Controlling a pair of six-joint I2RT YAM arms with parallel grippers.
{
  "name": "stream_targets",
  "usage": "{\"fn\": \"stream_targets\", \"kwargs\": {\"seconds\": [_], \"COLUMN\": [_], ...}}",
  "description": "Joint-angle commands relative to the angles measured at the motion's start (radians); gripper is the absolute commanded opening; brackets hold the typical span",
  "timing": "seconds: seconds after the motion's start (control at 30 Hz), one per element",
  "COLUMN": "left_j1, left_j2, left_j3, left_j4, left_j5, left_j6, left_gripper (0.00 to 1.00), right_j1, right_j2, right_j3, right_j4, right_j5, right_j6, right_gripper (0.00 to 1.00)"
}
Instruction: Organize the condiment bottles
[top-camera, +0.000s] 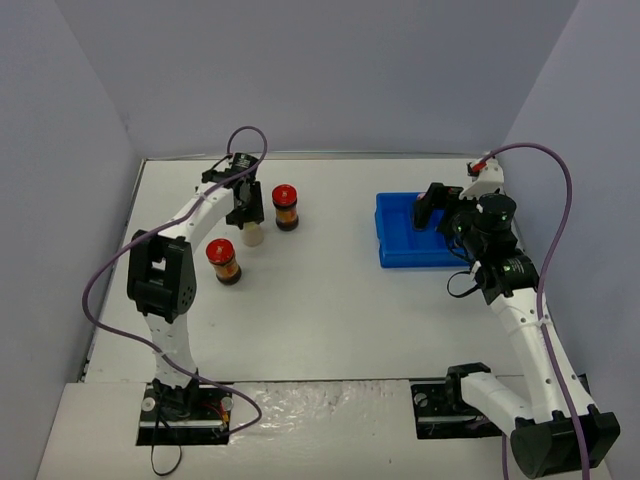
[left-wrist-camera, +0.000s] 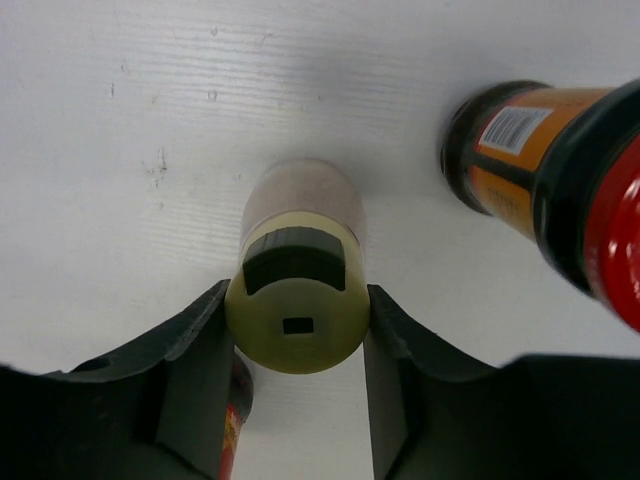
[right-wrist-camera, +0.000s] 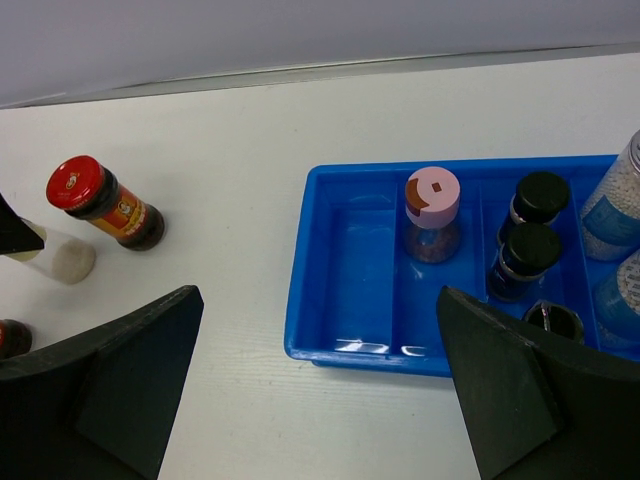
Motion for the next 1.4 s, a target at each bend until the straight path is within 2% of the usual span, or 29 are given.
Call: {"fn": "stream_targets", "kwargs": {"seconds": [0.0,0.1,0.27,0.4,0.53,0.57,0.67,0.83,0.93,1.17,1.37], "left_j1": [-0.039,-0.144,-0.329,-0.439,-0.491,-0.496,-0.517,-0.543,-0.543,-0.533,-0.455], "left_j2": [-0.152,-0.216,-0.256,-0.210,-0.144,-0.126,-0.088,-0.089,-0.106,-0.253,-0.486], "left_j3": [-0.060,-0.132,-0.170,-0.126,-0.049,-0.034,-0.001,0.031,0.028,-0.031,-0.178], "left_j4": [0.032,0.041,0.078,0.115,0.123,0.122,0.106,0.072,0.071,0.088,0.102], "left_j5": [0.029,0.043,0.068,0.071,0.064,0.057,0.045,-0.007,-0.013,-0.081,-0.137], "left_j6": [-0.006,0.012,0.020,0.026,0.026,0.024,0.016,0.004,-0.009,-0.024,-0.032], "left_gripper": [0.22,0.15,0.14,0.21,0.29,0.30,0.43,0.81,0.95,0.97,0.97], "right_j1": [0.004,0.004,0.004,0.004,0.004,0.004,0.004,0.009,0.008,0.080,0.271], "right_j2": [0.013,0.027,0.023,0.020,0.010,0.008,0.000,-0.009,-0.013,0.024,0.117], "right_j3": [0.008,0.009,0.010,-0.004,-0.014,-0.016,-0.018,-0.031,-0.034,0.008,0.036], "right_j4": [0.059,0.060,0.059,0.059,0.057,0.057,0.048,0.040,0.010,-0.019,-0.024], "right_j5": [-0.023,-0.029,-0.025,-0.019,-0.018,-0.016,-0.014,-0.012,-0.007,0.039,0.166], "right_j6": [-0.026,-0.024,-0.024,-0.027,-0.024,-0.025,-0.027,-0.028,-0.032,-0.045,-0.020], "right_gripper": [1.00,1.00,1.00,1.00,1.00,1.00,1.00,1.00,1.00,1.00,1.00]}}
